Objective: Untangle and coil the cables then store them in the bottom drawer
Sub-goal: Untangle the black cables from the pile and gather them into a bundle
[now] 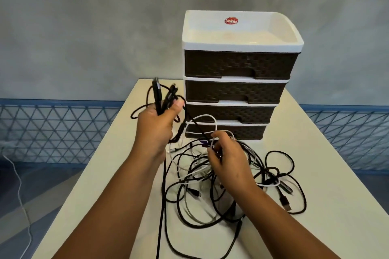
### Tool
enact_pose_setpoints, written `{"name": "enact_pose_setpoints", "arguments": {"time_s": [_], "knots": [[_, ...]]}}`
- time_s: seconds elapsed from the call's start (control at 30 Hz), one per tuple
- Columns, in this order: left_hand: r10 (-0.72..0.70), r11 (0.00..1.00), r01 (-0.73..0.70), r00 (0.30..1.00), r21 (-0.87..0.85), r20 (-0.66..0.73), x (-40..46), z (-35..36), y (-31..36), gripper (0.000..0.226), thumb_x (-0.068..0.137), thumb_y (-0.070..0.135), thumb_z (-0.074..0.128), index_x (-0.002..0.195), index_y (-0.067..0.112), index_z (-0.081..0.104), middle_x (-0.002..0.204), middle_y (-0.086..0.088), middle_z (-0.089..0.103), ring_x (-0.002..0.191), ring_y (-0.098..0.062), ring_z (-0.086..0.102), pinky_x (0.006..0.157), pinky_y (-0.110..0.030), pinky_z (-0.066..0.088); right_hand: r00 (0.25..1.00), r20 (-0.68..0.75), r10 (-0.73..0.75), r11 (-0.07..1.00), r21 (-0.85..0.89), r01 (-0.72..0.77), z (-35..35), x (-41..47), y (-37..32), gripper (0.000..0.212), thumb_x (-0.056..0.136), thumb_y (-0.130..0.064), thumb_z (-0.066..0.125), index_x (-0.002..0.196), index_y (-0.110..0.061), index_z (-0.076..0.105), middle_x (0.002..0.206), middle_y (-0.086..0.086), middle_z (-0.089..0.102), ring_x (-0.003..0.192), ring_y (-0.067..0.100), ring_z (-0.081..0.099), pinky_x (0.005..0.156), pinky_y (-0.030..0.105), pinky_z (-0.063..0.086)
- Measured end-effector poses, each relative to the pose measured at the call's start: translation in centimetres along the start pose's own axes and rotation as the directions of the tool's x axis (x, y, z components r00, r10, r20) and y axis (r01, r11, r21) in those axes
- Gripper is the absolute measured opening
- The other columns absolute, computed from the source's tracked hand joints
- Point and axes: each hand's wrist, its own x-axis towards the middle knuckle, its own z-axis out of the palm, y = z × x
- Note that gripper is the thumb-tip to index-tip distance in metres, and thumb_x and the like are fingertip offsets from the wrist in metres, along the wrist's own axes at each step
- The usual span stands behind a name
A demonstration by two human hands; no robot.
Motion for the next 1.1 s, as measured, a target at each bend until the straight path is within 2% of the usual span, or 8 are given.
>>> {"name": "enact_pose_setpoints", "arguments": {"time_s": [0.3, 0.47, 0.67, 0.77, 0.8, 0.87, 0.93, 1.1], "knots": [[0.181, 0.968, -0.18, 0.983, -0.173, -0.006, 0.9, -1.0, 6.0, 0.009, 0.089, 0.025, 0.07, 0.086, 0.022, 0.062, 0.058, 0.006, 0.032, 0.043, -0.006, 0.02, 0.036, -0.018, 0.019, 0.981, 0.125, 0.146, 0.982, -0.141, -0.128, 0.9, -0.2, 1.3, 0.031, 0.088, -0.032, 0.069, 0.115, -0.023, 0.057, 0.107, -0.004, 0.055, 0.105, 0.019, 0.05, 0.085, 0.029, 0.043], [0.165, 0.958, -0.159, 0.986, -0.237, 0.005, 0.6, -0.9, 6.4, 0.011, 0.09, 0.023, 0.069, 0.094, 0.017, 0.061, 0.052, 0.01, 0.029, 0.039, -0.004, 0.02, 0.035, -0.017, 0.019, 0.997, 0.072, 0.007, 0.956, -0.295, 0.015, -0.1, 1.7, -1.1, 0.025, 0.086, -0.038, 0.071, 0.108, -0.025, 0.072, 0.095, -0.001, 0.057, 0.094, 0.02, 0.051, 0.079, 0.035, 0.046], [0.17, 0.951, -0.161, 0.985, -0.264, 0.011, 0.1, -2.1, 6.5, 0.012, 0.09, 0.023, 0.068, 0.085, 0.02, 0.058, 0.053, 0.007, 0.026, 0.04, -0.006, 0.017, 0.036, -0.019, 0.017, 0.947, 0.146, 0.286, 0.95, 0.087, -0.3, -1.8, 4.6, -3.4, 0.011, 0.095, -0.027, 0.062, 0.091, -0.019, 0.067, 0.07, -0.004, 0.06, 0.069, 0.015, 0.058, 0.059, 0.025, 0.039], [0.142, 0.955, -0.132, 0.99, -0.265, 0.021, -0.1, -2.9, 5.9, 0.013, 0.09, 0.023, 0.069, 0.085, 0.02, 0.057, 0.052, 0.009, 0.028, 0.039, -0.005, 0.018, 0.035, -0.018, 0.017, 0.916, 0.166, 0.365, 0.768, 0.502, -0.397, -2.9, 5.3, -4.6, 0.015, 0.095, -0.022, 0.063, 0.08, -0.019, 0.064, 0.064, -0.001, 0.057, 0.062, 0.015, 0.055, 0.062, 0.03, 0.044], [0.127, 0.955, -0.116, 0.992, -0.271, 0.024, -0.1, -3.2, 5.6, 0.014, 0.09, 0.023, 0.069, 0.084, 0.02, 0.056, 0.052, 0.009, 0.028, 0.039, -0.004, 0.018, 0.035, -0.018, 0.017, 0.921, 0.153, 0.358, 0.758, 0.529, -0.383, -3.2, 5.6, -4.9, 0.015, 0.095, -0.022, 0.062, 0.081, -0.018, 0.064, 0.065, 0.001, 0.058, 0.063, 0.017, 0.056, 0.062, 0.032, 0.046], [0.102, 0.955, -0.09, 0.994, -0.281, 0.027, -0.2, -3.6, 5.0, 0.015, 0.09, 0.023, 0.069, 0.083, 0.021, 0.055, 0.052, 0.01, 0.028, 0.038, -0.004, 0.018, 0.034, -0.017, 0.017, 0.953, 0.077, 0.292, 0.909, 0.29, -0.301, -4.1, 5.9, -5.5, 0.015, 0.095, -0.027, 0.061, 0.084, -0.019, 0.066, 0.069, 0.003, 0.064, 0.065, 0.018, 0.062, 0.061, 0.031, 0.048], [0.082, 0.957, -0.068, 0.996, -0.282, 0.038, -0.3, -4.0, 4.6, 0.015, 0.09, 0.023, 0.068, 0.082, 0.021, 0.055, 0.051, 0.011, 0.028, 0.038, -0.004, 0.018, 0.034, -0.017, 0.017, 0.963, 0.046, 0.264, 0.95, 0.16, -0.268, -4.6, 6.3, -6.4, 0.014, 0.096, -0.028, 0.059, 0.089, -0.018, 0.067, 0.074, 0.004, 0.069, 0.069, 0.015, 0.068, 0.063, 0.028, 0.052], [0.047, 0.956, -0.026, 0.997, -0.293, 0.066, -0.7, -4.7, 3.8, 0.016, 0.091, 0.023, 0.068, 0.081, 0.021, 0.055, 0.052, 0.01, 0.027, 0.038, -0.003, 0.018, 0.034, -0.017, 0.016, 0.948, 0.082, 0.306, 0.674, 0.685, -0.277, -5.1, 6.8, -8.2, 0.012, 0.1, -0.011, 0.053, 0.089, -0.011, 0.059, 0.084, 0.012, 0.064, 0.074, 0.022, 0.069, 0.066, 0.03, 0.057]]}}
